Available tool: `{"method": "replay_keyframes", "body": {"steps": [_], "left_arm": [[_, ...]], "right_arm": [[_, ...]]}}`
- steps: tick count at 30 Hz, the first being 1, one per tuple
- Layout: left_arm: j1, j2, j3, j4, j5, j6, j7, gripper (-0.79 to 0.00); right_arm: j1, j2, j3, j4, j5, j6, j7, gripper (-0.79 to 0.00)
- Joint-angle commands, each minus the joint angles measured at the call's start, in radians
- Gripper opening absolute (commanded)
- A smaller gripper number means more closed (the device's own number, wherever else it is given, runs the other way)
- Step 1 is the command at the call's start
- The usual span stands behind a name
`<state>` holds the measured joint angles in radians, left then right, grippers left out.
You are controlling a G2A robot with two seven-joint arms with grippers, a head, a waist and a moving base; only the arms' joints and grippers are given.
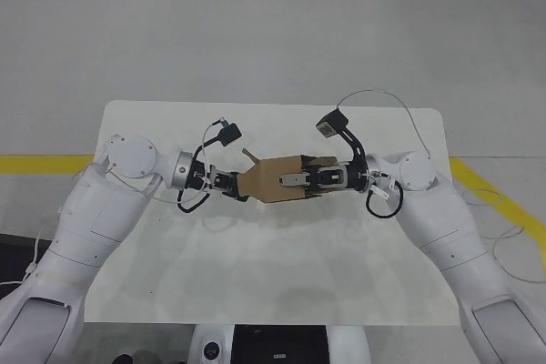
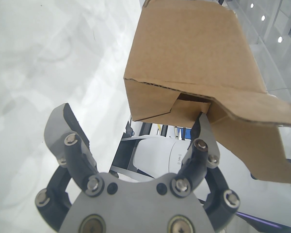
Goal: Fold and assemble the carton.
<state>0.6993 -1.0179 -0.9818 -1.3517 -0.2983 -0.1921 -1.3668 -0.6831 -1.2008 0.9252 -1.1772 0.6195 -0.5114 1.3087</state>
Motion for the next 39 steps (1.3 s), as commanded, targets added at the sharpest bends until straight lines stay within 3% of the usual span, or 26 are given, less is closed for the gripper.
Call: {"method": "replay_keyframes", "body": {"steps": [1, 13, 20, 39], "left_arm": [[-0.001, 0.002, -0.01, 0.008, 0.0, 0.0, 0.004, 0.0], [0.01, 0.026, -0.093, 0.048, 0.014, -0.003, 0.022, 0.0], [0.012, 0.029, -0.095, 0.063, 0.023, -0.003, 0.031, 0.0], [0.002, 0.016, -0.036, 0.052, 0.001, -0.008, -0.004, 0.0]], "right_arm": [[0.001, 0.0, 0.003, 0.003, 0.004, 0.008, 0.008, -0.785], [-0.01, 0.023, 0.027, 0.012, 0.004, 0.129, 0.13, -0.785], [-0.012, 0.02, -0.014, -0.02, 0.015, 0.172, 0.172, -0.785], [0.013, 0.011, -0.025, 0.012, 0.048, 0.098, 0.098, -0.785]]}}
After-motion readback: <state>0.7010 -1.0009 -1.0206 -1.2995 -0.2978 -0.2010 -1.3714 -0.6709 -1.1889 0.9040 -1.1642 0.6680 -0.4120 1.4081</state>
